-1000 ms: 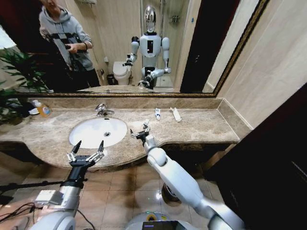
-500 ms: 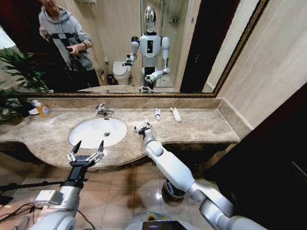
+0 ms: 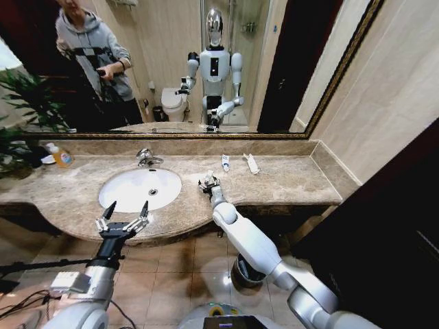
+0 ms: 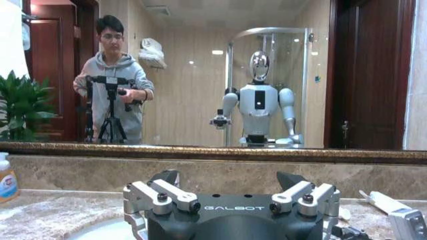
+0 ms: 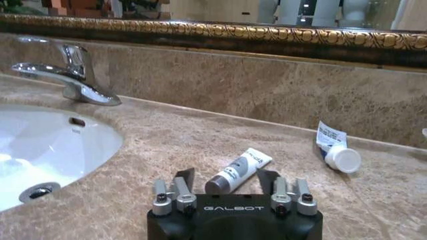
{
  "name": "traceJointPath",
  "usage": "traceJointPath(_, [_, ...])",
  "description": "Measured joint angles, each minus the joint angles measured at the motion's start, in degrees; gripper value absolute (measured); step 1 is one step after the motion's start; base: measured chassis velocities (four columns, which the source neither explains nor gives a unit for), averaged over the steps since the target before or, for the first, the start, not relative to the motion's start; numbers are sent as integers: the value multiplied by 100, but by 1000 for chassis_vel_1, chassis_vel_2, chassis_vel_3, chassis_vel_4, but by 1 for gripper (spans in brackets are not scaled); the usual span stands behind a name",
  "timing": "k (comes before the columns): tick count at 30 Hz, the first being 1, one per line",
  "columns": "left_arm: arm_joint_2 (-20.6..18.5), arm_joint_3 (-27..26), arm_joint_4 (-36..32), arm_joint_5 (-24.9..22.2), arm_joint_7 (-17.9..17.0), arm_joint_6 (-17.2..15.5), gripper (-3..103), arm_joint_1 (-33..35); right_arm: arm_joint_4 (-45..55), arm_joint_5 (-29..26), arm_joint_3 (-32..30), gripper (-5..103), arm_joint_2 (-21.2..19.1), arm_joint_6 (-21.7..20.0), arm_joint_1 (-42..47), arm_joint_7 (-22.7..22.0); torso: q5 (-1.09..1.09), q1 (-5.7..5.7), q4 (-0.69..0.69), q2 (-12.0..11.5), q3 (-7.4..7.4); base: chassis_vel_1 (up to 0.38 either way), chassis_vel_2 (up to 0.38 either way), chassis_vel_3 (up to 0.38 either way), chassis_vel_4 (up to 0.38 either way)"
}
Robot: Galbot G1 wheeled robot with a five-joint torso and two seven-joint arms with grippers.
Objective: Pick up the trash from the sink and place it in the trash bin.
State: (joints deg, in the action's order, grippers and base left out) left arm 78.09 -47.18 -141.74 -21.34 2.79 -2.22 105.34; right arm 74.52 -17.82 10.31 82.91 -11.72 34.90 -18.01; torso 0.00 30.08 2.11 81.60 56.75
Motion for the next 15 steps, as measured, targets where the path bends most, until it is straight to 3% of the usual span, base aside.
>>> traceJointPath(5, [0, 0, 0, 0, 0, 0, 100, 0, 66, -7, 53, 44, -124, -55, 26, 3, 0, 0, 0, 1, 0, 0, 0, 0, 0])
traceJointPath(8, [0, 0, 0, 0, 0, 0, 100, 0, 79, -21, 86, 28, -196, -72, 48, 4, 0, 0, 0, 1, 0, 0, 0, 0, 0])
traceJointPath(10, [0, 0, 0, 0, 0, 0, 100, 0, 88, -23, 86, 28, -201, -80, 56, 5, 1, 0, 0, 1, 0, 0, 0, 0, 0])
traceJointPath(11, [0, 0, 0, 0, 0, 0, 100, 0, 117, -31, 85, 19, -220, -94, 72, 20, 0, 0, 1, 1, 0, 0, 0, 0, 0])
traceJointPath(15, [0, 0, 0, 0, 0, 0, 100, 0, 181, -56, 59, 17, -263, -100, 104, 37, 0, 0, 0, 1, 0, 0, 0, 0, 0])
